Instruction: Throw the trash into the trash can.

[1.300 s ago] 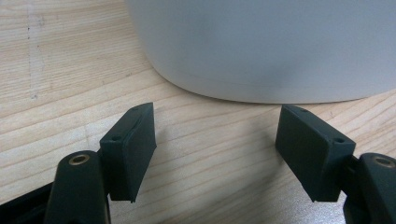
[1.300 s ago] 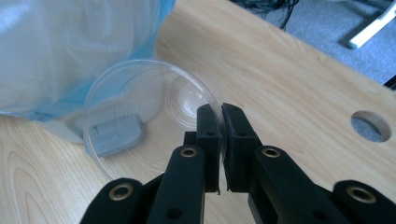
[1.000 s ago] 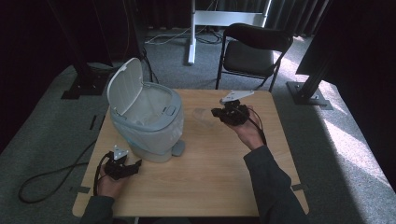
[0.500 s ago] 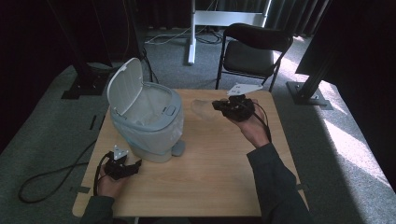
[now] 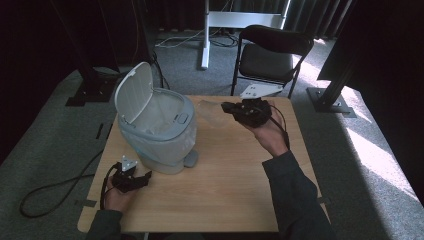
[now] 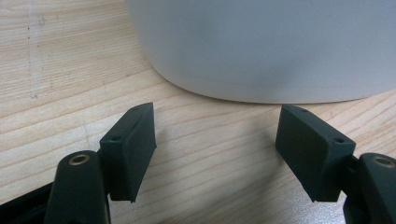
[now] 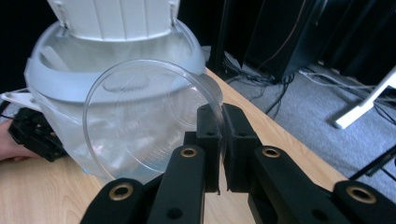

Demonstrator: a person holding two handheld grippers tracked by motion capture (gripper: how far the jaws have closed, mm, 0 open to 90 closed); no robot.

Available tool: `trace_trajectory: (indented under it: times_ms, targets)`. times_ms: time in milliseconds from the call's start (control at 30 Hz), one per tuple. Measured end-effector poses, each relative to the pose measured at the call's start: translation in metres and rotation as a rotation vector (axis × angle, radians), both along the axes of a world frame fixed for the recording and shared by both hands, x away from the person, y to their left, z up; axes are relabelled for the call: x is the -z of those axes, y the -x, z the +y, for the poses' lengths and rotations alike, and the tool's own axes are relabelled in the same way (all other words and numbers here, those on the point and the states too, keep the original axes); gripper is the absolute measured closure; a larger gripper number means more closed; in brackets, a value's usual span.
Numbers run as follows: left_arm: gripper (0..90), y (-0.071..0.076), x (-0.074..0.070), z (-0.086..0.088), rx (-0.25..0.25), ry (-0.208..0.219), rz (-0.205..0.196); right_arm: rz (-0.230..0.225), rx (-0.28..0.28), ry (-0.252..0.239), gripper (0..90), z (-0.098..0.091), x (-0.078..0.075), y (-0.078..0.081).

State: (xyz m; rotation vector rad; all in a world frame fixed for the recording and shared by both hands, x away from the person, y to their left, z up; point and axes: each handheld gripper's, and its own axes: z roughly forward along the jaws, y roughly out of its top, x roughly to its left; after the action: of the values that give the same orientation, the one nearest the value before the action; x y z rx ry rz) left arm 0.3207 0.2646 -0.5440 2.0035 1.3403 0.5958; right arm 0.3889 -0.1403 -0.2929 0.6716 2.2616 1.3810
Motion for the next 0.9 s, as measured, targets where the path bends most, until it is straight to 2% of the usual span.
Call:
trace_trajectory:
  times_ms: [600,900]
  targets:
    - [28.8,0.0,0.0,0.0,0.0,-0.001,0.0,-0.029,-0.054,0.001,86.4,0.024,-0.016,0.005]
    - [28.9,0.0,0.0,0.0,0.0,0.0,0.0,-0.03,-0.108,0.004,86.4,0.046,-0.018,0.007]
